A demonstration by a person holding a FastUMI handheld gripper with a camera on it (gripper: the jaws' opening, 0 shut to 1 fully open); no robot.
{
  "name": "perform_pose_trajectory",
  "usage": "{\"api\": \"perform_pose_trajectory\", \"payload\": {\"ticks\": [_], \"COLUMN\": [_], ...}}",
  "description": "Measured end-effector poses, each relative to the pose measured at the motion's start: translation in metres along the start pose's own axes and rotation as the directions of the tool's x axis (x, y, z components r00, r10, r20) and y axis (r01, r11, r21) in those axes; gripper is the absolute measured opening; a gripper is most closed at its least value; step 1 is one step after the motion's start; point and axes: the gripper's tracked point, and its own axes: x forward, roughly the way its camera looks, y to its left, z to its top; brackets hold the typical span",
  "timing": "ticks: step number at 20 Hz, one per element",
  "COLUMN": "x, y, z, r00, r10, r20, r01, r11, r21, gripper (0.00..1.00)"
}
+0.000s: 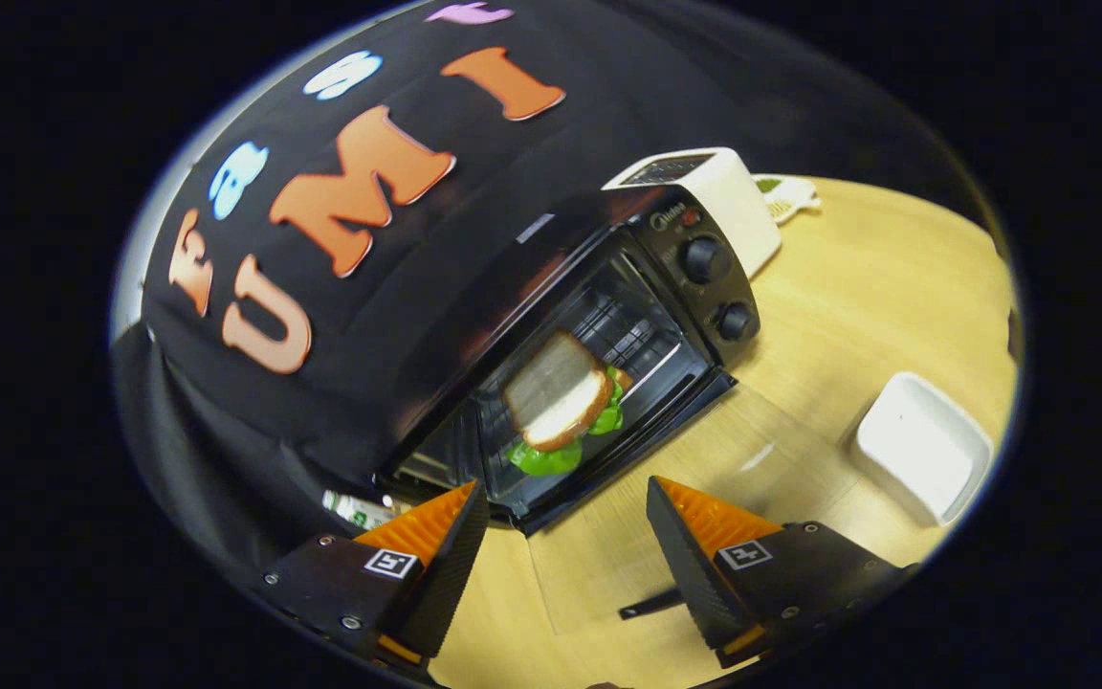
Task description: Open the toaster oven, put the food inside, and close the toaster oven door.
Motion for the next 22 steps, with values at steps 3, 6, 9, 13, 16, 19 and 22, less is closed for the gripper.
{"api": "perform_pose_trajectory", "payload": {"ticks": [3, 6, 9, 13, 16, 19, 22], "x": [-0.036, -0.063, -0.076, -0.070, -0.057, -0.054, -0.035], "y": [-0.013, -0.038, -0.063, -0.077, -0.098, -0.114, -0.112], "z": [-0.003, -0.014, -0.039, -0.077, -0.098, -0.108, -0.112], "r00": [1.000, 0.995, 0.984, 0.969, 0.948, 0.935, 0.935], "r10": [-0.012, -0.094, -0.171, -0.220, -0.285, -0.309, -0.311], "r20": [-0.013, -0.015, -0.041, -0.108, -0.140, -0.175, -0.173], "r01": [0.010, 0.082, 0.124, 0.120, 0.135, 0.128, 0.119], "r11": [0.986, 0.926, 0.840, 0.812, 0.761, 0.753, 0.732], "r21": [-0.169, -0.369, -0.527, -0.572, -0.635, -0.646, -0.671], "gripper": [0.98, 0.98, 0.99, 0.99, 0.99, 0.99, 0.99]}}
